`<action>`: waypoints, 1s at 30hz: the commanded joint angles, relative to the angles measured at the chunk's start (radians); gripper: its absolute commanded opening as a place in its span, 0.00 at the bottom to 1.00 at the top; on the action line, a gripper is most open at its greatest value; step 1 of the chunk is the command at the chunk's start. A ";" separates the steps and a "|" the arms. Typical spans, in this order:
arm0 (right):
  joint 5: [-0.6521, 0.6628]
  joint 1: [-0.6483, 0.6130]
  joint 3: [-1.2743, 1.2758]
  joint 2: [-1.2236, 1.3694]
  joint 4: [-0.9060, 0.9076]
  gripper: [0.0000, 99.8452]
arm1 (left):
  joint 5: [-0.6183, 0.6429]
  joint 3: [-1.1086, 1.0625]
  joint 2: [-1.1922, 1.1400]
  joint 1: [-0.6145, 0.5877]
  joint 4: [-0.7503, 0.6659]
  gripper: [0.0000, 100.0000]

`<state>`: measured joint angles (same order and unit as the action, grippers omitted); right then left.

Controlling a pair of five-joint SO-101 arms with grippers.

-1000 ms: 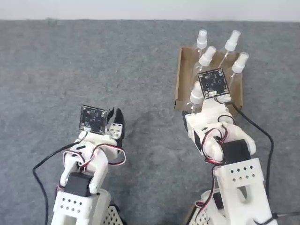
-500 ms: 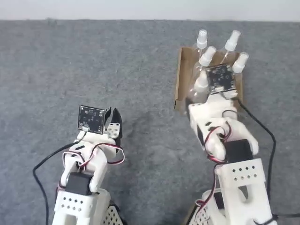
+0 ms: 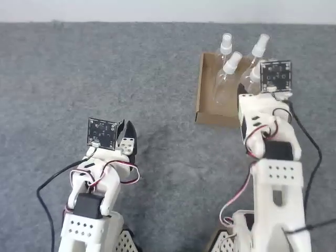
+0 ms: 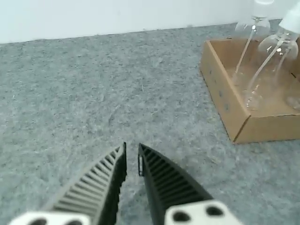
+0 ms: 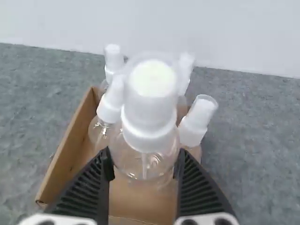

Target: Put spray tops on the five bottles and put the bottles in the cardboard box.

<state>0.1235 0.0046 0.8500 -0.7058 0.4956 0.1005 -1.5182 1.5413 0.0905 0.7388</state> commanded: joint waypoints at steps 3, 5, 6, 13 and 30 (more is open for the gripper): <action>0.011 0.007 -0.011 0.090 -0.088 0.01 | -0.005 0.007 0.018 -0.002 -0.029 0.04; 0.011 0.007 -0.009 0.120 -0.110 0.01 | -0.005 0.007 0.018 0.000 -0.029 0.04; 0.011 0.007 -0.009 0.134 -0.117 0.01 | -0.005 0.007 0.018 0.000 -0.029 0.04; 0.009 -0.018 -0.008 0.214 -0.128 0.01 | -0.005 0.007 0.018 0.003 -0.029 0.04; 0.014 -0.036 -0.008 0.371 -0.174 0.01 | -0.005 0.007 0.018 -0.002 -0.029 0.04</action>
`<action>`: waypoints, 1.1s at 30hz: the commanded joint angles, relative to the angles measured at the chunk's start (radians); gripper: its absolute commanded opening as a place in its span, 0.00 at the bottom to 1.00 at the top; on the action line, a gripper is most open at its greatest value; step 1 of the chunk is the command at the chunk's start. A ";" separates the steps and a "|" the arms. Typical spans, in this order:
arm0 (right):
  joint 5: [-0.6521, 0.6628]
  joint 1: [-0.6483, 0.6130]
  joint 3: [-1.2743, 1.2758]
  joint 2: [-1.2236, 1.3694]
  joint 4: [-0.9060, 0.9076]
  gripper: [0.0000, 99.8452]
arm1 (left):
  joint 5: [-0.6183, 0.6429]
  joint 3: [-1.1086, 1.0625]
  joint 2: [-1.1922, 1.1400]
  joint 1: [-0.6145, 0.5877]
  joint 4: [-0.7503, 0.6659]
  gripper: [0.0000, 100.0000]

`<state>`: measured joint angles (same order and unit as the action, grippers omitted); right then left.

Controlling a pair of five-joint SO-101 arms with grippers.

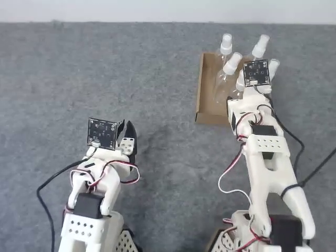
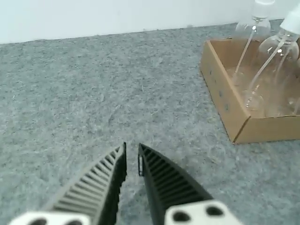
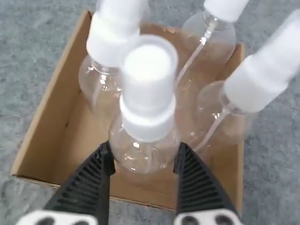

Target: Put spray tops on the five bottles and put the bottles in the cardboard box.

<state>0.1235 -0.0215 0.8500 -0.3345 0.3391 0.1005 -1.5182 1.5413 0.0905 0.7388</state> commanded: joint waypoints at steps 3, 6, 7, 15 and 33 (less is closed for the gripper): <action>0.017 -0.010 -0.008 -0.002 -0.013 0.01 | -0.005 0.007 0.018 -0.002 -0.029 0.04; 0.018 -0.010 -0.008 -0.001 -0.012 0.01 | -0.005 0.007 0.018 -0.002 -0.029 0.04; 0.018 -0.010 -0.008 -0.001 -0.010 0.01 | -0.005 0.007 0.018 -0.002 -0.029 0.04; 0.020 -0.010 -0.008 -0.002 -0.010 0.01 | -0.005 0.007 0.018 -0.003 -0.029 0.04; 0.175 -0.139 -0.014 -0.590 0.522 0.01 | -0.005 0.007 0.018 -0.003 -0.029 0.04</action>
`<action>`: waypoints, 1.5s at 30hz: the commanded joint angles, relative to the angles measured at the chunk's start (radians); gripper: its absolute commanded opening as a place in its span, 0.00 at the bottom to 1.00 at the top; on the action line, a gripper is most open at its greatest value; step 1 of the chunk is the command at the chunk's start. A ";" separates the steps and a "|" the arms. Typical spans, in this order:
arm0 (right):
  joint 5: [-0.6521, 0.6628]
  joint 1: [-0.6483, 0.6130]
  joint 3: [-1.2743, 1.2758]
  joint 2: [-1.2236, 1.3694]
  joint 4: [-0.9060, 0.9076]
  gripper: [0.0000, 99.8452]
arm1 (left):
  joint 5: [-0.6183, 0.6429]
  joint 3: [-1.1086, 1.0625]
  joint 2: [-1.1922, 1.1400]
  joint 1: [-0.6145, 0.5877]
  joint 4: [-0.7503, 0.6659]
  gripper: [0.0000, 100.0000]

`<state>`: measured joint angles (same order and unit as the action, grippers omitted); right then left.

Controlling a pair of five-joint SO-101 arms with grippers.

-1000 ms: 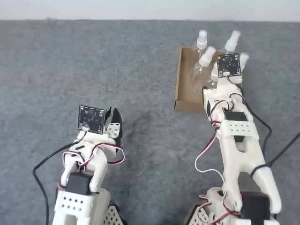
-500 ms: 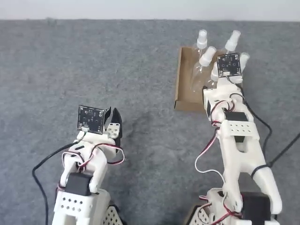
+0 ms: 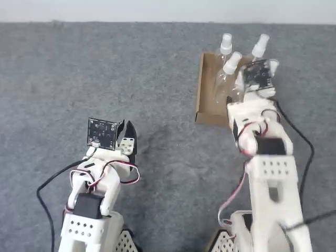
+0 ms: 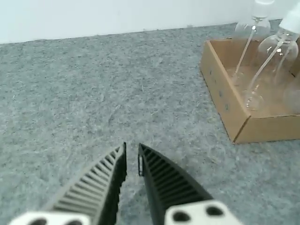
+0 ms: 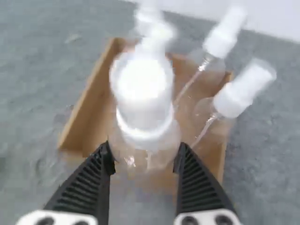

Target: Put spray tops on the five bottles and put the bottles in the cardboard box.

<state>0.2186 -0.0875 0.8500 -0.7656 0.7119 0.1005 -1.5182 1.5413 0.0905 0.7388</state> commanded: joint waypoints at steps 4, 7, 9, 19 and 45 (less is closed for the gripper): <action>0.199 -0.216 -0.014 -0.243 0.285 0.01 | -0.005 0.007 0.018 -0.003 -0.029 0.04; 0.232 -0.286 -0.012 -0.214 0.318 0.01 | -0.005 0.007 0.018 -0.003 -0.029 0.04; 0.250 -0.314 -0.014 -0.168 0.337 0.04 | -0.005 0.007 0.018 -0.003 -0.029 0.04; 0.264 -0.404 -0.104 0.280 0.340 0.21 | -0.005 0.007 0.018 -0.003 -0.029 0.04; 0.123 -0.501 -0.276 0.492 0.119 0.21 | -0.006 0.005 0.018 -0.003 -0.029 0.04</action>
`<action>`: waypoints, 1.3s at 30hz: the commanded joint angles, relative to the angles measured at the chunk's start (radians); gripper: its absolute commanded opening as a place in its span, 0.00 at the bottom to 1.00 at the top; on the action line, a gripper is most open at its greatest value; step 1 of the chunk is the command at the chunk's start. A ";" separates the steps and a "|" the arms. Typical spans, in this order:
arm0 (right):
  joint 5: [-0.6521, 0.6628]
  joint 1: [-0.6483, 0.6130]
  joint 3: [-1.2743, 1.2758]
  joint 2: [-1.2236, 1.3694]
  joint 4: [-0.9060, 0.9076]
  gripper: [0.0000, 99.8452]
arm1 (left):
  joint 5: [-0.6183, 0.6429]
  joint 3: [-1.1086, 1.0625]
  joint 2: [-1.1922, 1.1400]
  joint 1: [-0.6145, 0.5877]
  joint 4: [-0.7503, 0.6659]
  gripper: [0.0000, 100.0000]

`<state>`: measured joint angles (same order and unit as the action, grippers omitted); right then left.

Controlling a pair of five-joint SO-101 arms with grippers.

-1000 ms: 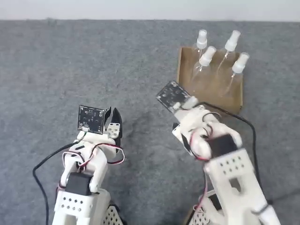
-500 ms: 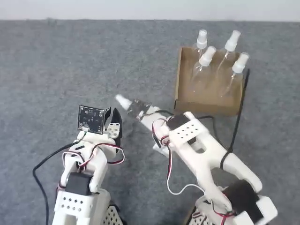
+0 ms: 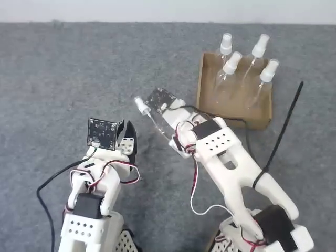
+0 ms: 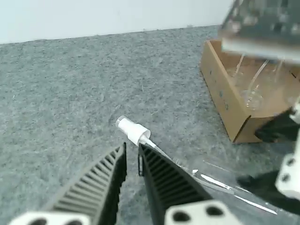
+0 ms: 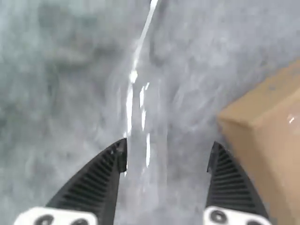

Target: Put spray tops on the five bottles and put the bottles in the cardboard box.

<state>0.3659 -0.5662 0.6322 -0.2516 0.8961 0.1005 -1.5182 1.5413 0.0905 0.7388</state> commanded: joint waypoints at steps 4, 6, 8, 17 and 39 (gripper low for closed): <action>-0.025 -0.030 -0.060 0.105 -0.116 0.21 | -0.006 0.005 0.018 -0.003 -0.029 0.04; -0.025 -0.028 -0.060 0.163 -0.151 0.21 | -0.006 0.005 0.018 -0.003 -0.029 0.04; -0.026 -0.028 -0.060 0.209 -0.168 0.21 | -0.006 0.005 0.018 -0.003 -0.029 0.04; -0.034 0.012 -0.060 0.191 0.035 0.01 | -0.006 0.005 0.018 -0.003 -0.029 0.04; -0.103 0.414 0.252 -0.321 0.185 0.03 | -0.006 0.005 0.018 -0.003 -0.029 0.04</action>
<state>0.2754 -0.1964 0.8838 -0.5201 1.1185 0.1005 -1.5182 1.5413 0.0905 0.7388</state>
